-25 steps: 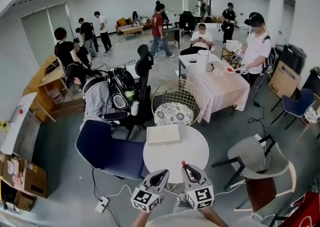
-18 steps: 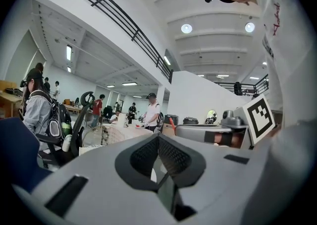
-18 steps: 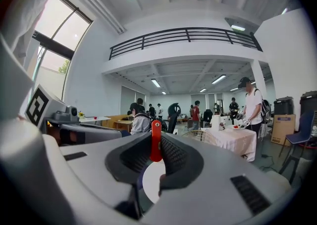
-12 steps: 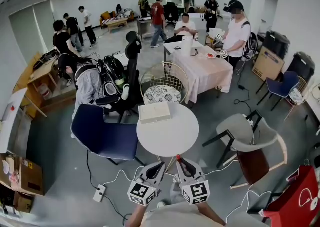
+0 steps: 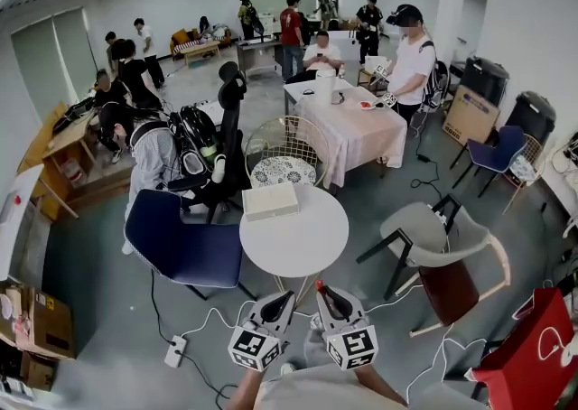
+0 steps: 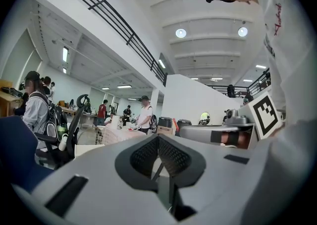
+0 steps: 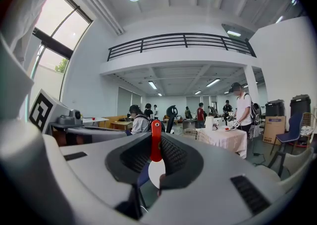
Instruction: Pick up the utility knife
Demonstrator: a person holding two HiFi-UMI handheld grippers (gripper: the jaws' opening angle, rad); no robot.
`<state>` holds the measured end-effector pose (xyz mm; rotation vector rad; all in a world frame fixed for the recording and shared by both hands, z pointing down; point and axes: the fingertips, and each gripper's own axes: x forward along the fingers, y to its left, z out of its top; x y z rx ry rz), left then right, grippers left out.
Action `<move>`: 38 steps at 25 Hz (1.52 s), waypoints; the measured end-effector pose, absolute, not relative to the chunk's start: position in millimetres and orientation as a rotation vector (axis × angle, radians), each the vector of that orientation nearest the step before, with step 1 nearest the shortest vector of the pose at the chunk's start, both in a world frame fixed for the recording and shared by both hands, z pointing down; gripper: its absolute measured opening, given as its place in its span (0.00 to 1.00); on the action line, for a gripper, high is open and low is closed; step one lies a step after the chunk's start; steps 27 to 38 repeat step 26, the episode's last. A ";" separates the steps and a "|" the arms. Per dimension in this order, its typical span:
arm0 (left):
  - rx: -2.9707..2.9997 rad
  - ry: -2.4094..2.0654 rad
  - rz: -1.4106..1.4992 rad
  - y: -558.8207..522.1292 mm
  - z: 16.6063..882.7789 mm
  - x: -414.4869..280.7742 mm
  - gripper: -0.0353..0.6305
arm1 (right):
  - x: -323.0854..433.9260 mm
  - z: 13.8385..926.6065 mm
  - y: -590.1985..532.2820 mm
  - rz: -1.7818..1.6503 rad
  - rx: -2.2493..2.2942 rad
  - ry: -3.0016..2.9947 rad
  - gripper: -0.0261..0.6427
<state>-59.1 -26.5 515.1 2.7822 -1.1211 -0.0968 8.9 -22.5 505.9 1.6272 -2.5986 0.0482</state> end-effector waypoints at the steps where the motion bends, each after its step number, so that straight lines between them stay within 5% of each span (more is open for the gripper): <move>1: 2.784 -1.121 -0.098 -26.6 515.3 -58.0 0.07 | 10.1 506.2 -22.1 0.055 1.632 -2.599 0.13; 38: 2.797 -1.054 -0.100 -16.0 519.9 -36.4 0.07 | 7.6 510.2 -10.8 0.057 1.610 -2.615 0.13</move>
